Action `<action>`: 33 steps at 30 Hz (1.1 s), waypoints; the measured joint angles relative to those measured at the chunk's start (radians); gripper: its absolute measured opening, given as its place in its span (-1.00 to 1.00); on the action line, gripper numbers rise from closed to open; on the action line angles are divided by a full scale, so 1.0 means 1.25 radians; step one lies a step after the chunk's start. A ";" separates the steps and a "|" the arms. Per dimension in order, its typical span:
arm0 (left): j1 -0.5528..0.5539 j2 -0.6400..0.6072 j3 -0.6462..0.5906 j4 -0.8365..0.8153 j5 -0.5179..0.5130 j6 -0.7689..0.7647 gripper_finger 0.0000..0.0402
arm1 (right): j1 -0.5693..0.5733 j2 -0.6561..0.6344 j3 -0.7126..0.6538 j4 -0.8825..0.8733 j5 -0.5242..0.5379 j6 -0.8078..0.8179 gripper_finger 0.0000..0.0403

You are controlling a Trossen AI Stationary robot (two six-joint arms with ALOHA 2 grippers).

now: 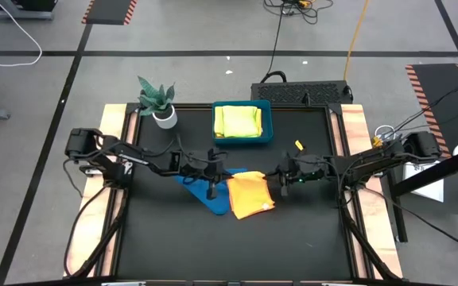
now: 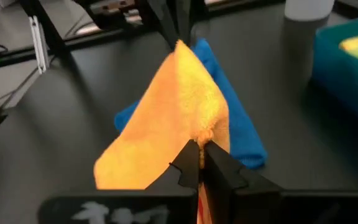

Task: Fold microfiber towels
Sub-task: Put the folded orange microfiber cloth into the blue bin

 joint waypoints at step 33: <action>0.378 -0.122 0.009 0.060 0.012 0.171 -1.00 | -0.406 0.066 0.179 0.084 -0.007 -0.216 -1.00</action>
